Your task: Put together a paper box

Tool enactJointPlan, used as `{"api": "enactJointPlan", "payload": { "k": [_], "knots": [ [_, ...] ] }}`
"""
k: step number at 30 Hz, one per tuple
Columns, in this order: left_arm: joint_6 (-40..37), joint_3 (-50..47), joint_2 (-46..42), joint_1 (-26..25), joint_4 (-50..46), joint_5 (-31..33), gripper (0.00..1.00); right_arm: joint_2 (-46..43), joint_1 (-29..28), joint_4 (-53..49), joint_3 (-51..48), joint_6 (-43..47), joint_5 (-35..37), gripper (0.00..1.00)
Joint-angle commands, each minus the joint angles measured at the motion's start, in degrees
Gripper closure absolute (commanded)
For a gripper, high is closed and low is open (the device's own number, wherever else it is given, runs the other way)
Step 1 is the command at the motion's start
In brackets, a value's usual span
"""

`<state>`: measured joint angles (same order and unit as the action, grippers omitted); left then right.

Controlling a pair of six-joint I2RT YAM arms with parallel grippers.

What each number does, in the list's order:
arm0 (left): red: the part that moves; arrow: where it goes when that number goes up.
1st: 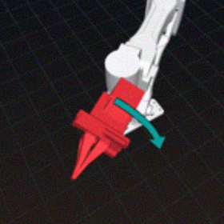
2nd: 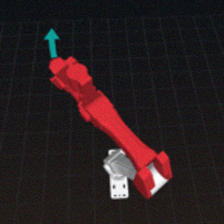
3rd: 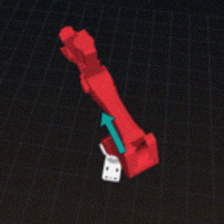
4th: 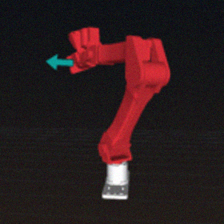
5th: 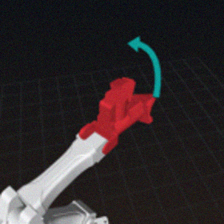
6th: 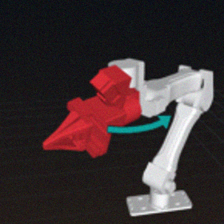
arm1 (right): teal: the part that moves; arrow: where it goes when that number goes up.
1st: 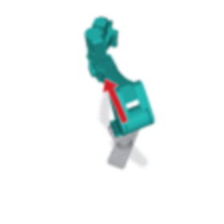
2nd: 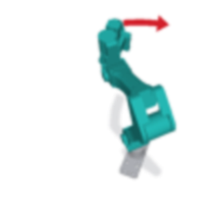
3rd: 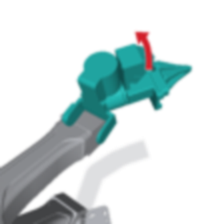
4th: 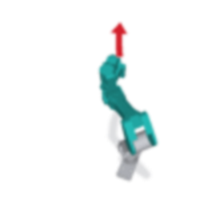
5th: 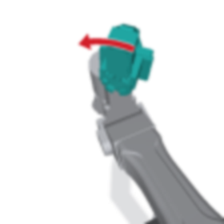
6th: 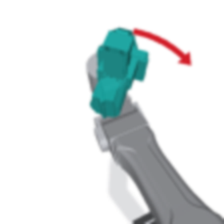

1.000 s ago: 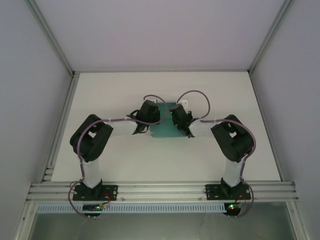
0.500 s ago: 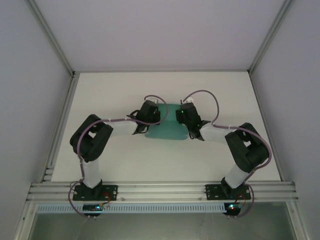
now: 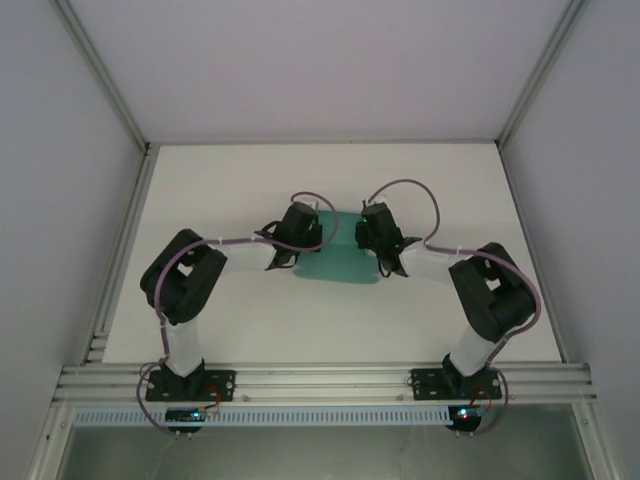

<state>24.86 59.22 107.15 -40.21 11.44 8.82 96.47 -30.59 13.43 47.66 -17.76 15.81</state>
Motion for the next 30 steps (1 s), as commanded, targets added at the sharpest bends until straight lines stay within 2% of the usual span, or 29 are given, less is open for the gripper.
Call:
{"api": "enactJointPlan", "payload": {
  "k": [1,3,5,10,12,16,18,20,21,22,24,25,26,28,30],
  "knots": [
    [0.33,0.26,-2.28,0.42,0.95,0.95,1.0,3.3,1.22,-6.99,2.44,-2.67,4.28,0.78],
    [0.6,0.24,-2.73,0.39,0.6,2.0,1.0,4.8,1.14,-11.42,4.5,-4.76,7.5,0.86],
    [0.95,-0.05,-3.55,0.3,0.27,3.19,1.0,6.32,1.0,-17.41,6.85,-8.7,14.65,0.95],
    [1.32,0.01,-5.52,0.17,-1.64,6.63,1.0,9.88,-0.26,-37.53,13.99,-21.98,34.93,1.0],
    [1.22,0.18,-6.05,0.19,-2.45,7.2,1.0,11.76,-0.15,-44.02,16.35,-27.33,39.11,1.0],
    [1.6,0.64,-6.43,-0.07,-3.18,7.4,1.0,16.12,0.19,-52.21,20.16,-36.55,42.3,1.0],
    [1.61,0.81,-6.45,-0.2,-3.18,6.86,1.0,17.01,0.14,-49.11,20.19,-34.2,41.79,1.0],
    [1.87,0.94,-6.19,-0.14,-3.01,5.89,1.0,15.97,-0.3,-31.65,15.81,-23.31,36.48,1.0],
    [1.78,1.05,-6.0,-0.14,-2.92,5.4,1.0,15.15,0.19,-22.25,12.47,-18.92,30.27,1.0],
    [1.6,1.17,-5.74,-0.14,-2.89,4.68,1.0,13.86,1.43,-12.75,8.75,-16.45,21.99,0.96],
    [1.77,1.38,-5.09,-0.16,-2.64,4.2,1.0,12.71,4.46,1.65,3.18,-14.91,8.31,0.89],
    [1.86,1.44,-4.9,-0.14,-2.65,4.06,1.0,12.53,5.47,8.43,1.19,-12.15,5.7,0.88],
    [1.78,1.42,-4.62,-0.12,-2.51,3.93,1.0,12.28,5.79,11.39,0.15,-10.95,3.07,0.84],
    [1.7,1.43,-4.17,-0.09,-2.3,3.92,1.0,10.94,5.32,13.96,-0.72,-7.06,0.54,0.68],
    [1.5,1.7,-3.64,-0.14,-2.31,4.26,1.0,8.63,3.97,15.69,-1.97,-2.55,-2.86,0.61]
  ]
}}
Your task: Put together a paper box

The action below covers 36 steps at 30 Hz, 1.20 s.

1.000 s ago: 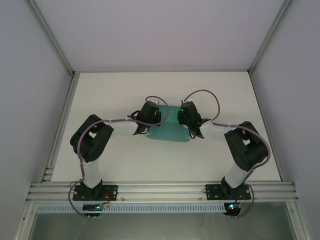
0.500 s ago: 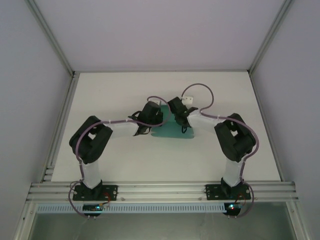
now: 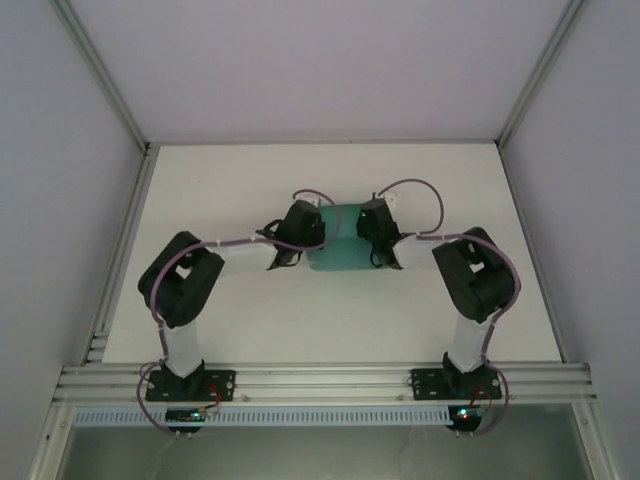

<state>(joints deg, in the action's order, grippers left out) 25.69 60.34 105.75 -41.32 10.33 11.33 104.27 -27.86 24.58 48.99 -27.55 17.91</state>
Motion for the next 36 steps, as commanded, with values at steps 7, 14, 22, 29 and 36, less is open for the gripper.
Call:
{"api": "enactJointPlan", "payload": {
  "k": [7,14,22,29,36],
  "knots": [
    [-2.5,-0.6,0.94,1.13,5.68,2.04,1.0,-12.99,-0.45,2.82,-9.32,10.13,-7.69,0.25],
    [-5.38,-3.1,3.31,1.34,14.34,-1.71,1.0,-26.18,-0.44,-9.8,-10.15,11.32,-8.37,0.01],
    [-14.33,-8.11,5.36,1.48,27.6,-8.75,1.0,-33.54,4.33,-21.65,-2.4,13.49,-14.71,0.01],
    [-16.02,-11.49,8.06,1.9,36.78,-14.86,0.95,-19.63,4.56,-31.34,11.55,23.26,-22.81,0.43],
    [-16.35,-11.85,9.97,2.13,38.31,-15.08,0.95,-8.67,3.01,-31.57,18.83,25.29,-33.89,0.76]
  ]
}}
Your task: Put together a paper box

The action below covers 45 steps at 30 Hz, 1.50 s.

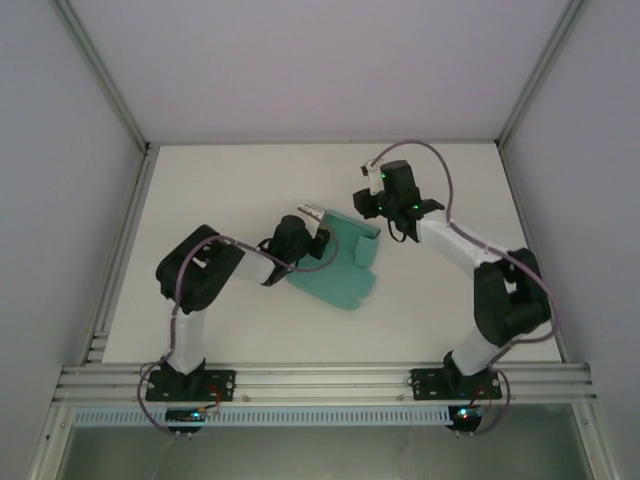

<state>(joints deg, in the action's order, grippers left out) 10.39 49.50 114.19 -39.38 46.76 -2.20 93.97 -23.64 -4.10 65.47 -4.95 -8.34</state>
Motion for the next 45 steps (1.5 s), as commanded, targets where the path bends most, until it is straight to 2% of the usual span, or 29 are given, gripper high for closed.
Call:
{"api": "enactJointPlan", "payload": {
  "k": [1,6,10,14,16,22,26,32,36,40,45],
  "knots": [
    [-1.2,-1.14,1.77,0.25,2.18,-1.32,0.95,2.78,-1.83,-3.01,4.37,2.78,-8.79,0.76],
    [-1.64,-1.15,2.82,0.22,2.35,-1.13,0.93,8.18,-3.44,-6.55,7.57,3.49,-10.38,0.79],
    [-0.95,-1.67,3.16,0.26,2.69,-0.4,0.87,10.84,-4.13,-7.28,7.38,3.46,-9.77,0.82],
    [-0.07,-2.9,2.7,0.33,3.15,0.78,0.82,12.04,-6.02,-7.12,3.69,5.03,-8.9,0.87],
    [0.6,-4.05,2.21,0.31,3.28,1.71,0.77,12.19,-7.56,-5.53,0.08,5.11,-6.47,0.88],
    [3.79,-8.03,-1.62,0.47,4.34,3.87,0.72,11.29,-9.84,-1.38,-6.13,2.73,0.68,0.93],
    [5.11,-8.23,-3.77,0.56,3.88,4.62,0.7,10.35,-9.98,0.51,-8.68,0.37,0.67,0.93],
    [4.86,-6.5,-5.47,0.81,5.71,0.86,0.64,10.63,-9.93,1.35,-8.28,-0.77,0.65,0.93],
    [4.19,-3.82,-3.71,1.78,5.71,-0.54,0.64,10.78,-9.68,1.9,-8.51,-1.36,-0.33,0.94],
    [6.39,-1.87,-0.82,4.53,7.95,-8.7,0.65,11.36,-9.53,1.85,-8.18,-1.62,-1.4,0.94],
    [4.21,-0.35,1.02,5.05,8.5,-14.82,0.69,11.93,-9.03,1.34,-7.27,-1.92,-2.51,0.95]
  ]
}}
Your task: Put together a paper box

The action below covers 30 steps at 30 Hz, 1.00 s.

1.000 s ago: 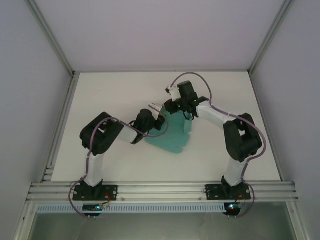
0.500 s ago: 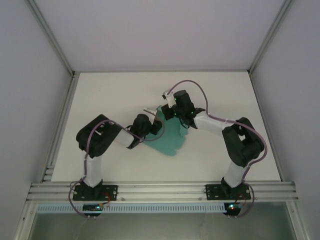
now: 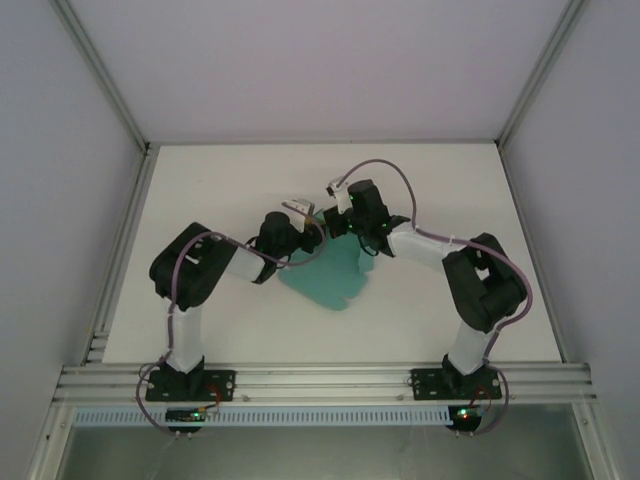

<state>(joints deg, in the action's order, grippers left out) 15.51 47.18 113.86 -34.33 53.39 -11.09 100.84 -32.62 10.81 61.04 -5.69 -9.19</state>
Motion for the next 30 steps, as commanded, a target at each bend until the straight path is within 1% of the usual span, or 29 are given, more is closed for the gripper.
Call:
{"api": "enactJointPlan", "payload": {
  "k": [1,2,4,7,8,9,12,13,15,16,18,19,20,21,22,24,26,28,30],
  "knots": [
    [-1.17,2.31,1.58,0.02,1.04,-6.56,0.71,5.2,0.01,-13.79,-2.55,-1.21,-1.7,0.95],
    [-1.38,2.79,1.93,-0.03,0.14,-6.85,0.74,5.32,0.23,-14.04,-2.33,-1.22,-1.76,0.95],
    [-1.44,3.1,2.48,-0.03,-0.75,-5.39,0.77,5.36,0.17,-14.09,-2.06,-1.34,-2.0,0.95],
    [-1.8,4.43,3.43,-0.11,-2.78,-2.73,0.8,5.26,0.19,-14.14,-2.09,-1.49,-2.19,0.95],
    [-1.34,5.29,3.98,-0.12,-3.79,-1.31,0.86,5.14,0.11,-14.38,-2.0,-1.64,-2.08,0.95],
    [-1.09,6.06,4.38,-0.11,-4.7,-0.1,0.91,5.09,0.13,-14.49,-2.09,-1.71,-2.06,0.95],
    [-1.58,7.56,5.27,-0.34,-6.91,1.31,0.92,4.38,0.11,-14.23,-2.49,-2.04,-1.79,0.95],
    [-1.93,7.83,5.44,-0.52,-7.52,2.03,0.98,4.2,0.03,-14.24,-2.62,-2.19,-1.76,0.95],
    [-2.06,8.23,5.67,-0.96,-8.9,5.11,1.0,3.65,0.02,-14.6,-2.44,-2.71,-1.27,0.94],
    [-2.22,8.29,5.59,-1.14,-9.7,6.66,1.0,3.17,0.02,-14.67,-2.48,-3.12,-0.76,0.91],
    [-1.83,7.97,4.94,-1.62,-10.6,10.99,1.0,0.98,-0.03,-15.4,-2.41,-5.27,1.22,0.78],
    [-1.22,7.69,4.09,-1.74,-11.4,12.81,1.0,-1.0,0.14,-15.66,-2.78,-6.75,2.39,0.63],
    [-0.48,7.27,3.24,-1.78,-11.63,13.57,1.0,-3.13,0.34,-16.26,-2.92,-7.97,3.72,0.52],
    [0.52,6.75,2.25,-1.76,-11.76,14.53,1.0,-5.51,0.65,-17.13,-3.15,-8.89,4.68,0.48],
    [1.62,6.53,1.07,-1.6,-12.55,15.49,1.0,-8.39,1.25,-17.86,-3.62,-9.42,5.28,0.41],
    [3.69,6.87,-0.83,-1.32,-15.02,16.89,1.0,-13.84,2.23,-18.67,-5.19,-9.54,5.31,0.19],
    [5.09,7.4,-2.58,-1.27,-17.21,17.85,1.0,-18.19,3.02,-19.19,-6.98,-9.38,4.35,0.01],
    [6.26,8.36,-4.18,-1.25,-19.96,18.15,1.0,-21.17,3.62,-20.0,-8.67,-8.5,2.23,0.01],
    [7.78,10.81,-5.2,-1.18,-25.07,19.06,1.0,-22.76,3.64,-21.55,-9.49,-8.37,3.01,0.0]
  ]
}}
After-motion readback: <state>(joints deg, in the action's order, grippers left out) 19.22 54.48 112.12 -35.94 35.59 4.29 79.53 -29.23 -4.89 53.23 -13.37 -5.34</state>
